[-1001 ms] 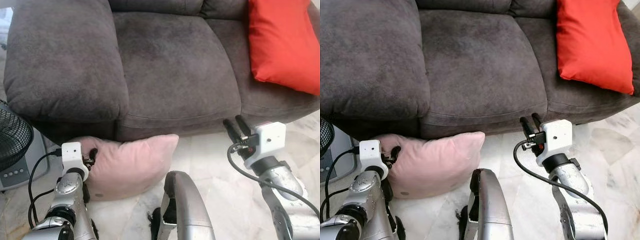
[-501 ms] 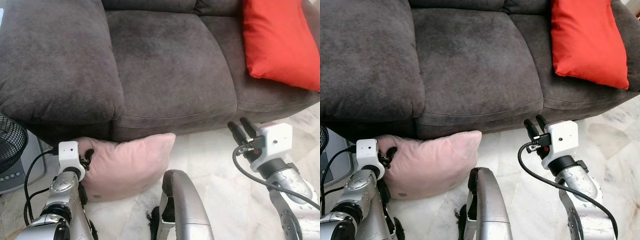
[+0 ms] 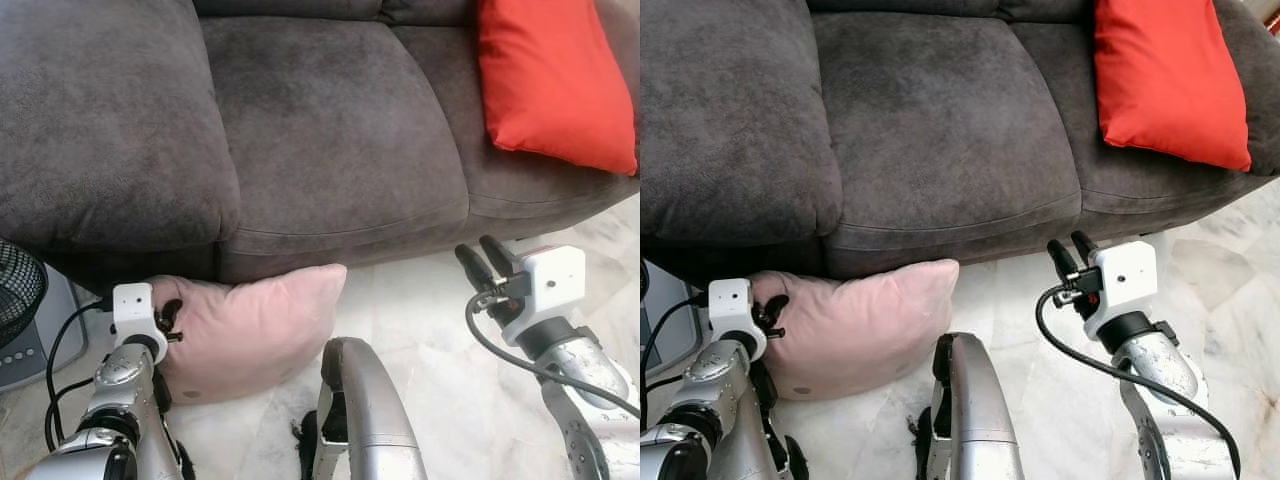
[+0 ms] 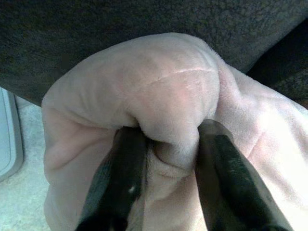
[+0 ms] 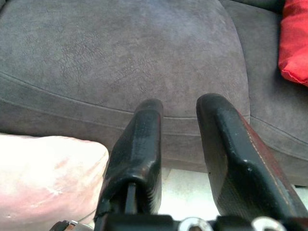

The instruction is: Move the pillow to the sofa from floor

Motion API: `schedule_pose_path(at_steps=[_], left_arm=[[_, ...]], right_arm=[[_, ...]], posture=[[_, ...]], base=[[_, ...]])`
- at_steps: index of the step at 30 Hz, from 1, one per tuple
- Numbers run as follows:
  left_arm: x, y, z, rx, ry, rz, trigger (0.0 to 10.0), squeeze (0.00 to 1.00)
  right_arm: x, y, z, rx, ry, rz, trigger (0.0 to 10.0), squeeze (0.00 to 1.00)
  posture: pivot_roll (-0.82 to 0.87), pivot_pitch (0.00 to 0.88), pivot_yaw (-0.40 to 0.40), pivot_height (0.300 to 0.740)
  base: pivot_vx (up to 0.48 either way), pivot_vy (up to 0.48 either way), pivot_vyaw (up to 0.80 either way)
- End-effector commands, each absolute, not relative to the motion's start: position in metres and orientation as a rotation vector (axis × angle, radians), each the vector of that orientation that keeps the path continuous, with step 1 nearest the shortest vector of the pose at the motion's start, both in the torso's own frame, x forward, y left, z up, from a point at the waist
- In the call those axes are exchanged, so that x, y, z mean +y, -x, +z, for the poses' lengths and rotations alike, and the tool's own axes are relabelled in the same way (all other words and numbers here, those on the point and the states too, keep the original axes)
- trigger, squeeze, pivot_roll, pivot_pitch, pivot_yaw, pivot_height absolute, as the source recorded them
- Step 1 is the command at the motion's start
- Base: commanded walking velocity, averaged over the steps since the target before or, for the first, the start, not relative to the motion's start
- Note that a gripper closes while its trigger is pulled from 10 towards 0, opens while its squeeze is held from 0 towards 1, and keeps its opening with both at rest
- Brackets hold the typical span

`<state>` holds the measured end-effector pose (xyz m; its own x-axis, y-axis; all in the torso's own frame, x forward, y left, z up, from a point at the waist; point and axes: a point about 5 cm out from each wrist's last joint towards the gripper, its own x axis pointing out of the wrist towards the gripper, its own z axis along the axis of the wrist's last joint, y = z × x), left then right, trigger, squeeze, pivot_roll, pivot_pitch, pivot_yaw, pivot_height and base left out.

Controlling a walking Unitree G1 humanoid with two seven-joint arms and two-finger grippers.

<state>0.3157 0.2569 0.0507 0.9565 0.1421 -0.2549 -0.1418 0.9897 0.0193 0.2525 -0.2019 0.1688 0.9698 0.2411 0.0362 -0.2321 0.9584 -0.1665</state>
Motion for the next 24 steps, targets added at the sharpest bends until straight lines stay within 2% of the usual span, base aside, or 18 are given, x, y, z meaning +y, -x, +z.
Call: schedule_pose_path(at_steps=[1, 24], left_arm=[[0.2504, -0.3077, 0.0364, 0.315, 0.02, 0.125, 0.0, 0.0], [0.2587, -0.3052, 0.0388, 0.295, 0.008, 0.145, 0.0, 0.0]], right_arm=[[-0.209, -0.2488, 0.1707, -0.05, 0.171, 0.221, 10.0, 0.0], [-0.2042, -0.2538, 0.1668, -0.047, 0.159, 0.233, 10.0, 0.0]], posture=[[-0.14, 0.372, -0.336, 0.508], [-0.11, 0.352, -0.33, 0.508]], base=[[0.0, 0.0, 0.0], [0.0, 0.0, 0.0]])
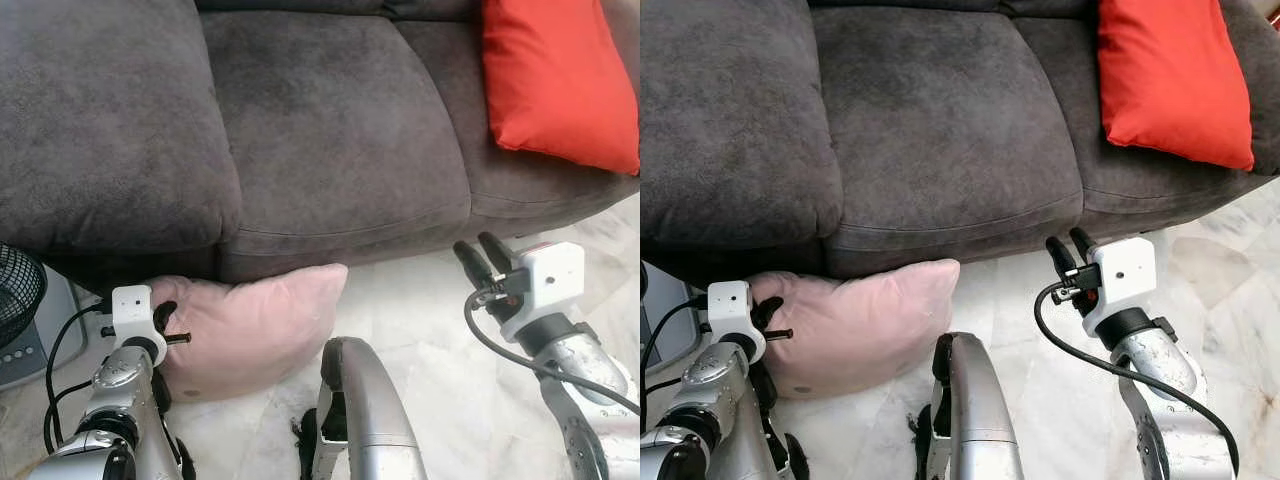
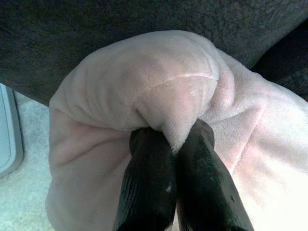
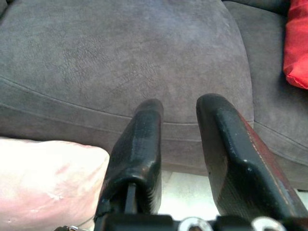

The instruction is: Move the pillow to the sofa from floor

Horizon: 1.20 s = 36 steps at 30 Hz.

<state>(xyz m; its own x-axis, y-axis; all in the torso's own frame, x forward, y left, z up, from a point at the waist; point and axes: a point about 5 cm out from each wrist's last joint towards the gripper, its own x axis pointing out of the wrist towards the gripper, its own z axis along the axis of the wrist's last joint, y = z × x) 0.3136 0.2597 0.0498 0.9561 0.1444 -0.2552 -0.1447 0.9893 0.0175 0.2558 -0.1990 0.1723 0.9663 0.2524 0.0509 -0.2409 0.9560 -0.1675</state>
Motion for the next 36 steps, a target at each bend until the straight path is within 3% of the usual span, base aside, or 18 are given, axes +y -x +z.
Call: schedule_pose_path(at_steps=[1, 10, 23, 24, 25, 36], left_arm=[[0.259, -0.305, 0.039, 0.294, 0.006, 0.143, 0.0, 0.0], [0.26, -0.306, 0.043, 0.252, -0.018, 0.165, 0.0, 0.0], [0.236, -0.308, 0.058, 0.038, 0.012, 0.206, 0.0, 0.0], [0.231, -0.307, 0.062, -0.001, 0.022, 0.206, 2.8, 0.0], [0.23, -0.307, 0.064, -0.012, 0.024, 0.206, 10.0, 0.0], [0.215, -0.303, 0.062, -0.018, 0.002, 0.16, 10.0, 0.0]], right_arm=[[-0.204, -0.254, 0.166, -0.046, 0.159, 0.233, 10.0, 0.0], [-0.2, -0.258, 0.16, -0.046, 0.14, 0.221, 10.0, 0.0], [-0.193, -0.27, 0.14, -0.047, 0.1, 0.182, 10.0, 0.0], [-0.191, -0.274, 0.135, -0.044, 0.09, 0.173, 10.0, 0.0], [-0.19, -0.275, 0.133, -0.042, 0.086, 0.169, 10.0, 0.0], [-0.187, -0.283, 0.117, -0.033, 0.056, 0.114, 10.0, 0.0]], posture=[[-0.11, 0.352, -0.329, 0.508], [-0.08, 0.33, -0.296, 0.508], [0.0, 0.245, -0.222, 0.508], [0.03, 0.213, -0.202, 0.508], [0.03, 0.209, -0.198, 0.508], [0.06, 0.155, -0.13, 0.508]], base=[[0.0, 0.0, 0.0], [0.0, 0.0, 0.0], [0.0, 0.0, 0.0], [0.0, 0.0, 0.0], [0.0, 0.0, 0.0], [0.0, 0.0, 0.0]])
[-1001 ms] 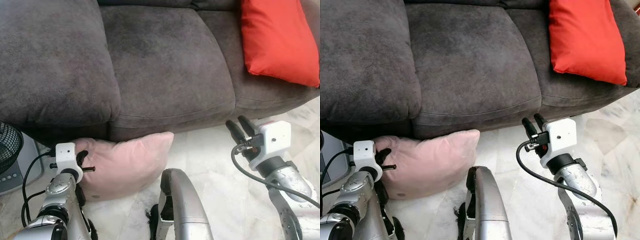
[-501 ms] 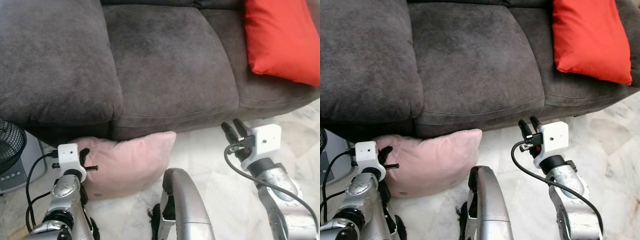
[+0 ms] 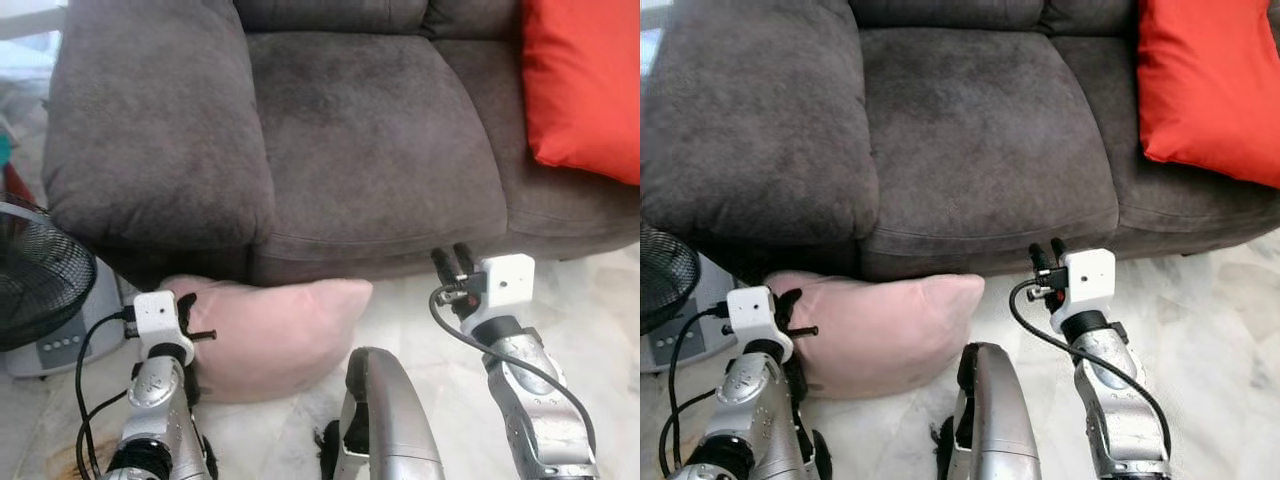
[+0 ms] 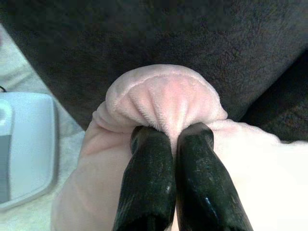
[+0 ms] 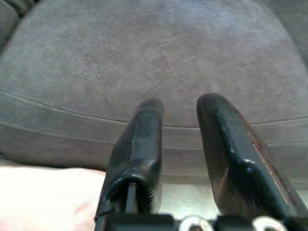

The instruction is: Move the pillow to the sofa from floor

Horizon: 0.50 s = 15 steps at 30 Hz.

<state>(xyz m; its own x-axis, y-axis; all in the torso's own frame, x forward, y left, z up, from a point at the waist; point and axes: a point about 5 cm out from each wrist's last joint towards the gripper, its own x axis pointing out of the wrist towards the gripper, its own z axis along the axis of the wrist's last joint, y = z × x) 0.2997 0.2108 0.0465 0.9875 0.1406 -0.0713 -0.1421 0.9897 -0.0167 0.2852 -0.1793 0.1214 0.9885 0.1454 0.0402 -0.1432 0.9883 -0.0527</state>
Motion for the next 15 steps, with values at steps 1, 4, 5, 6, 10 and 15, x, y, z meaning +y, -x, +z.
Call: schedule_pose_path(at_steps=[1, 4, 5, 6, 10, 15], left_arm=[[0.214, -0.303, 0.061, -0.012, 0.005, 0.16, 10.0, 0.0], [0.212, -0.305, 0.064, -0.01, 0.011, 0.156, 10.0, 0.0], [0.212, -0.305, 0.064, -0.011, 0.011, 0.155, 10.0, 0.0], [0.211, -0.307, 0.066, -0.016, 0.016, 0.155, 10.0, 0.0], [0.21, -0.31, 0.07, -0.025, 0.017, 0.145, 10.0, 0.0], [0.21, -0.312, 0.073, -0.031, 0.018, 0.152, 10.0, 0.0]], right_arm=[[-0.186, -0.283, 0.116, -0.036, 0.055, 0.109, 10.0, 0.0], [-0.186, -0.286, 0.113, -0.044, 0.052, 0.104, 10.0, 0.0], [-0.186, -0.286, 0.112, -0.044, 0.048, 0.1, 10.0, 0.0], [-0.186, -0.287, 0.111, -0.043, 0.048, 0.098, 10.0, 0.0], [-0.183, -0.291, 0.107, -0.045, 0.044, 0.099, 10.0, 0.0], [-0.18, -0.295, 0.103, -0.047, 0.034, 0.096, 10.0, 0.0]], posture=[[0.06, 0.149, -0.122, 0.508], [0.06, 0.137, -0.116, 0.508], [0.06, 0.135, -0.116, 0.508], [0.07, 0.128, -0.115, 0.508], [0.09, 0.112, -0.111, 0.508], [0.1, 0.102, -0.103, 0.508]], base=[[0.0, 0.0, 0.0], [0.0, 0.0, 0.0], [0.0, 0.0, 0.0], [0.0, 0.0, 0.0], [0.0, 0.0, 0.0], [-0.2, 0.0, 0.0]])
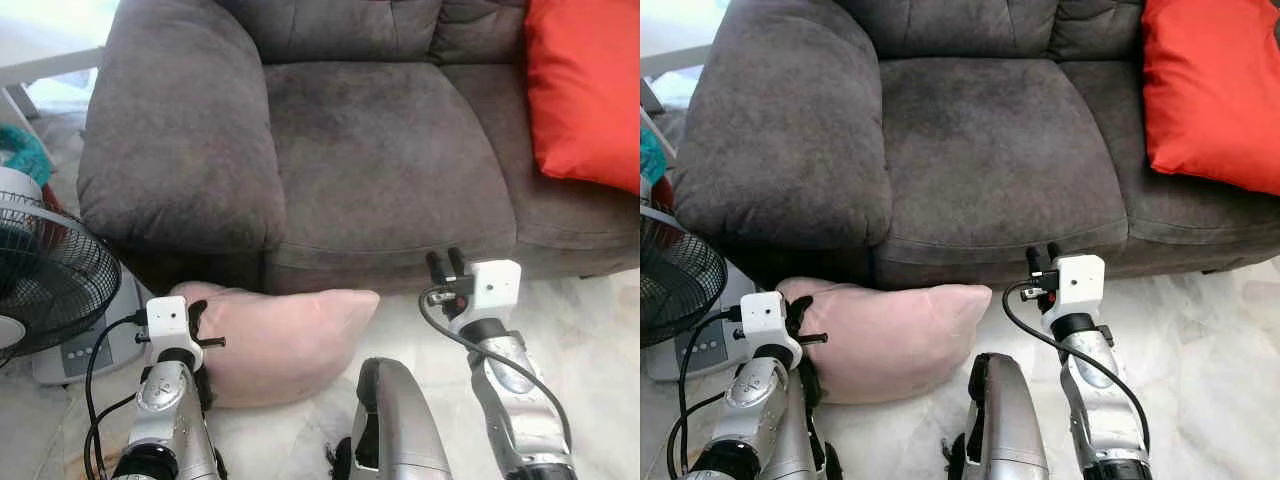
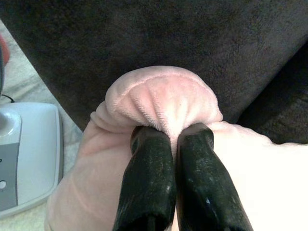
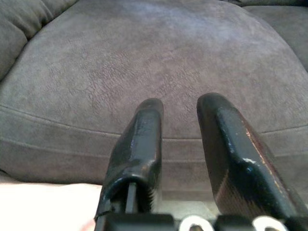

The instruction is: Move the pillow to the sofa from floor

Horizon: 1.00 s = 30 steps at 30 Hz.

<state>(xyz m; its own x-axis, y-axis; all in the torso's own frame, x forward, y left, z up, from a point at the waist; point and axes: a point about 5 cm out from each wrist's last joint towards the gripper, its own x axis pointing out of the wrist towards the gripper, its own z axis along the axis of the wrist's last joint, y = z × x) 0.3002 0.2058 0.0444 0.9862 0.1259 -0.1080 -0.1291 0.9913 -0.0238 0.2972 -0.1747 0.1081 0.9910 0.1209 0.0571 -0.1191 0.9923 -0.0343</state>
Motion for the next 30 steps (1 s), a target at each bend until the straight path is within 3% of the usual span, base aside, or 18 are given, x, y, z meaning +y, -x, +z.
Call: schedule_pose_path(at_steps=[1, 30], left_arm=[[0.21, -0.312, 0.073, -0.031, 0.018, 0.152, 10.0, 0.0], [0.214, -0.317, 0.077, -0.03, -0.002, 0.149, 10.0, 0.0]], right_arm=[[-0.18, -0.295, 0.103, -0.047, 0.034, 0.096, 10.0, 0.0], [-0.18, -0.297, 0.086, -0.04, -0.006, 0.052, 10.0, 0.0]], posture=[[0.1, 0.102, -0.103, 0.508], [0.11, 0.05, -0.078, 0.508]], base=[[-0.255, 0.0, 0.0], [-0.285, 0.0, 0.0]])
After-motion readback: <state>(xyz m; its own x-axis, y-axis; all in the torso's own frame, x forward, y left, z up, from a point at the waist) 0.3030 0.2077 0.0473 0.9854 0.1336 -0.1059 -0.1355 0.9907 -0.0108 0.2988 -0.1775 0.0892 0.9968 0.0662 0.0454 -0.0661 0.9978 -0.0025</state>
